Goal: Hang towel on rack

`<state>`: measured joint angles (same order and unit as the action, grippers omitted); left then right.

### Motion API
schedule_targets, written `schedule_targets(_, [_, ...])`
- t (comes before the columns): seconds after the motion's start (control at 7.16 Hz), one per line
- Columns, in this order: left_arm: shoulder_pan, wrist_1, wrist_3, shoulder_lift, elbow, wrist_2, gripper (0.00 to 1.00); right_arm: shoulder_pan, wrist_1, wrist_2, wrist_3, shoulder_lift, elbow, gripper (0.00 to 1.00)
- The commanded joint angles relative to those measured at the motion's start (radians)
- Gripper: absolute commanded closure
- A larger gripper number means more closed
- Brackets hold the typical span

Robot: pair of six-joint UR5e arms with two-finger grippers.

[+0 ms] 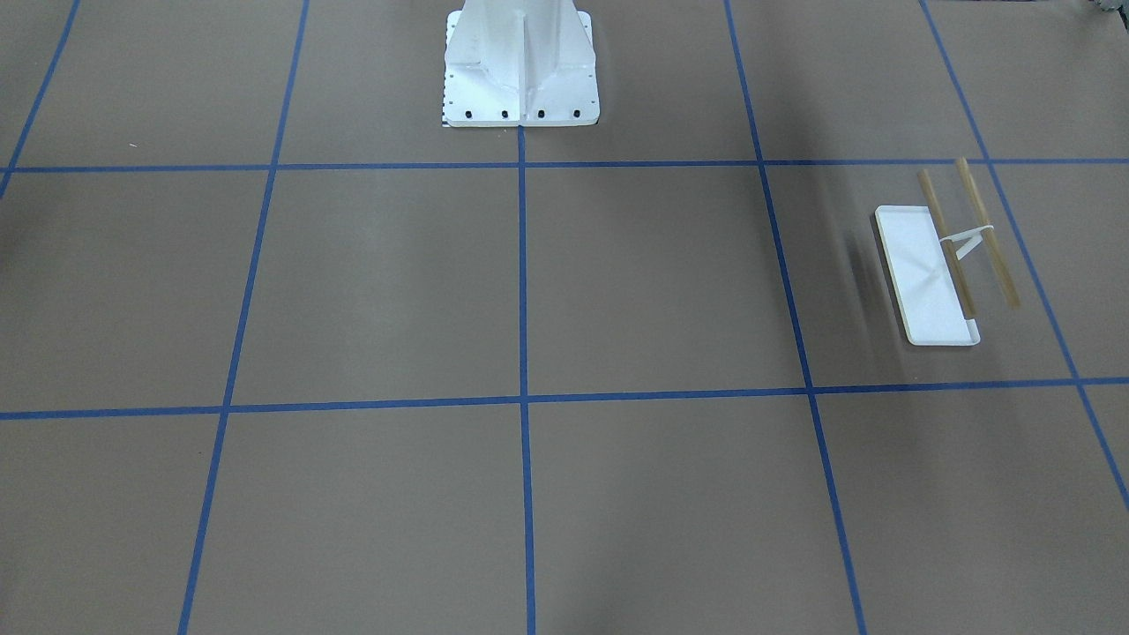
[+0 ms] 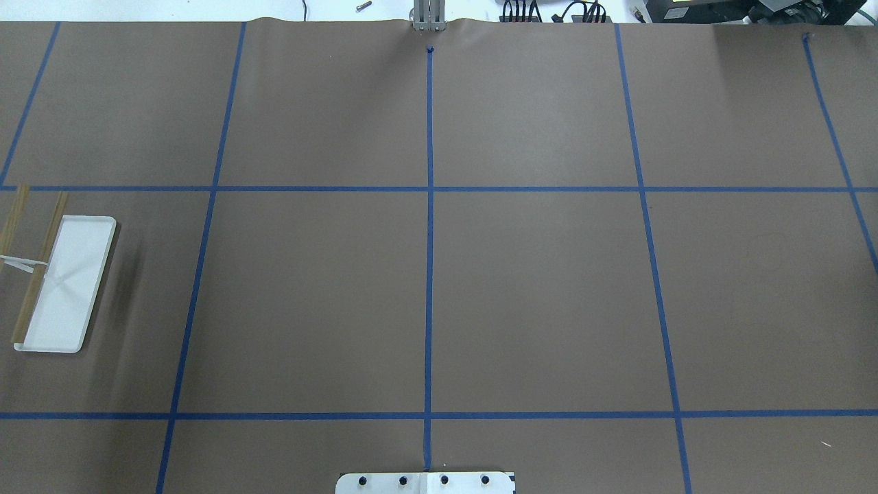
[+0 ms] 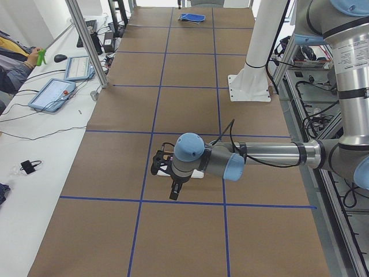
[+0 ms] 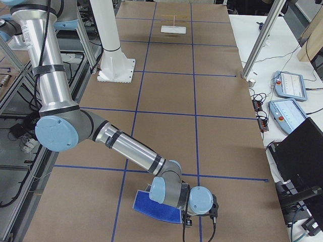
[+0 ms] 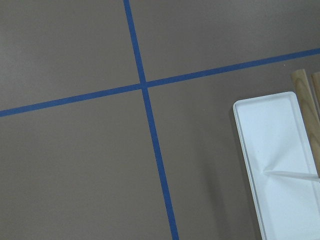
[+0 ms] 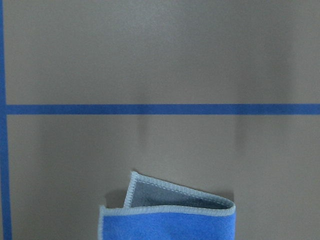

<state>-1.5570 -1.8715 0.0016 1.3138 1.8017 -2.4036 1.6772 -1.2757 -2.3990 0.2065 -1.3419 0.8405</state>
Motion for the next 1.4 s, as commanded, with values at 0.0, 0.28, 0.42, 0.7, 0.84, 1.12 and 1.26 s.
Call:
schedule_targets(0.0, [0.000, 0.000, 0.000, -0.001, -0.002, 0.000, 0.02, -0.005, 0.065, 0.023, -0.001, 0.007, -0.081, 0.07])
schedule_targets(0.28, [0.000, 0.000, 0.000, -0.001, -0.001, 0.000, 0.02, -0.039, 0.101, 0.035, -0.001, 0.035, -0.147, 0.09])
schedule_targets(0.42, [0.000, 0.000, 0.000, -0.001, -0.001, 0.000, 0.02, -0.053, 0.104, 0.035, -0.001, 0.036, -0.159, 0.09])
schedule_targets(0.7, [0.000, 0.000, 0.000, 0.002, 0.001, -0.002, 0.02, -0.060, 0.104, 0.037, -0.001, 0.038, -0.162, 0.11])
schedule_targets(0.84, [0.000, 0.000, 0.000, 0.004, 0.001, -0.002, 0.02, -0.063, 0.104, 0.038, -0.001, 0.038, -0.164, 0.14])
schedule_targets(1.12, [0.000, 0.000, 0.001, 0.005, 0.001, -0.002, 0.02, -0.068, 0.104, 0.044, -0.001, 0.038, -0.170, 0.15])
schedule_targets(1.26, [0.000, 0.000, 0.001, 0.005, 0.001, -0.002, 0.02, -0.076, 0.104, 0.046, -0.001, 0.038, -0.172, 0.15])
